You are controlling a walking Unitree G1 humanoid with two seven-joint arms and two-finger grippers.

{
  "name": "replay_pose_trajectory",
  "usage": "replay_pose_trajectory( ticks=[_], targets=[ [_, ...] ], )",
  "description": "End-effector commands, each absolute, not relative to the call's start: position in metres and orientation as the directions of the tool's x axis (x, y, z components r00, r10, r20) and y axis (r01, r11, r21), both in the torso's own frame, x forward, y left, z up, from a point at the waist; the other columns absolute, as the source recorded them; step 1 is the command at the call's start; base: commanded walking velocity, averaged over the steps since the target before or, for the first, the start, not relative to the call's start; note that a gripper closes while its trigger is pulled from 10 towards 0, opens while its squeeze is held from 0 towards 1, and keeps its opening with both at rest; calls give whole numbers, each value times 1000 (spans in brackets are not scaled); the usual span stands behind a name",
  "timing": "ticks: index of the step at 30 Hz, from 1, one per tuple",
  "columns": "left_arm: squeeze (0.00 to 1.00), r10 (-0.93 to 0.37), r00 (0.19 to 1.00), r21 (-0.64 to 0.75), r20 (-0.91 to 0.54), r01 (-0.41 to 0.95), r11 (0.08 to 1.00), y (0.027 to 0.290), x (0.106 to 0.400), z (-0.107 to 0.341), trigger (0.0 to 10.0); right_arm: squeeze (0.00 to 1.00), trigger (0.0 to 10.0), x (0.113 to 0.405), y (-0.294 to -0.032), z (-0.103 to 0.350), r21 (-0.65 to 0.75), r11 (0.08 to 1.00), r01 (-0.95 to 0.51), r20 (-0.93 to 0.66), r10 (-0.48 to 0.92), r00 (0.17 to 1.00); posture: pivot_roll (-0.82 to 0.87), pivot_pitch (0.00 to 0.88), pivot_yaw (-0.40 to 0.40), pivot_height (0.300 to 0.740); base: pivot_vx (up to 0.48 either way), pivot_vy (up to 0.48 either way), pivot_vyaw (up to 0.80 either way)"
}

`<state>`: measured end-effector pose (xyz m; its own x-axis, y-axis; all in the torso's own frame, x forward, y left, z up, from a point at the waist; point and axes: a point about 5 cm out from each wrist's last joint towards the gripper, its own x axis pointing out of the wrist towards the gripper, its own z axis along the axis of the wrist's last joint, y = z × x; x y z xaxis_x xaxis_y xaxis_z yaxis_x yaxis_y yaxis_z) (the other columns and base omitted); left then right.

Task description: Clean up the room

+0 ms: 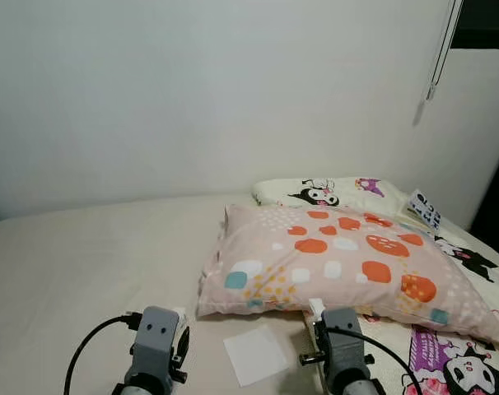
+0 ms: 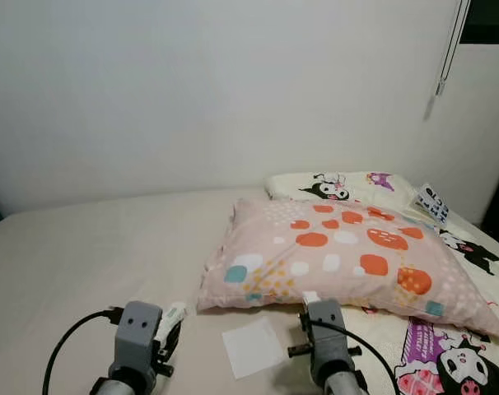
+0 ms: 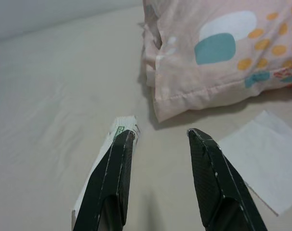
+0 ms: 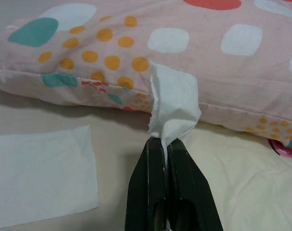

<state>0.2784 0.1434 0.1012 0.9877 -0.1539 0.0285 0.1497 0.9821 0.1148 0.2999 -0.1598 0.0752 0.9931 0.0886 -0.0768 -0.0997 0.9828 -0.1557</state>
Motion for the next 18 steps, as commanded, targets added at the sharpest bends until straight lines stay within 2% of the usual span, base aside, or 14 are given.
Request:
replay_pose_trajectory(
  ticks=[1,18],
  targets=[
    [0,-148,989,119,14,145,982,144,277,95,10000,0,10000,296,-159,73,-161,982,-99,-80,87,993,10,107,-22,599,0,0,0],
    [0,-163,986,114,33,158,981,138,279,102,10000,0,10000,295,-158,74,-183,977,-105,-97,88,991,17,108,-29,654,0,0,0]
  ],
)
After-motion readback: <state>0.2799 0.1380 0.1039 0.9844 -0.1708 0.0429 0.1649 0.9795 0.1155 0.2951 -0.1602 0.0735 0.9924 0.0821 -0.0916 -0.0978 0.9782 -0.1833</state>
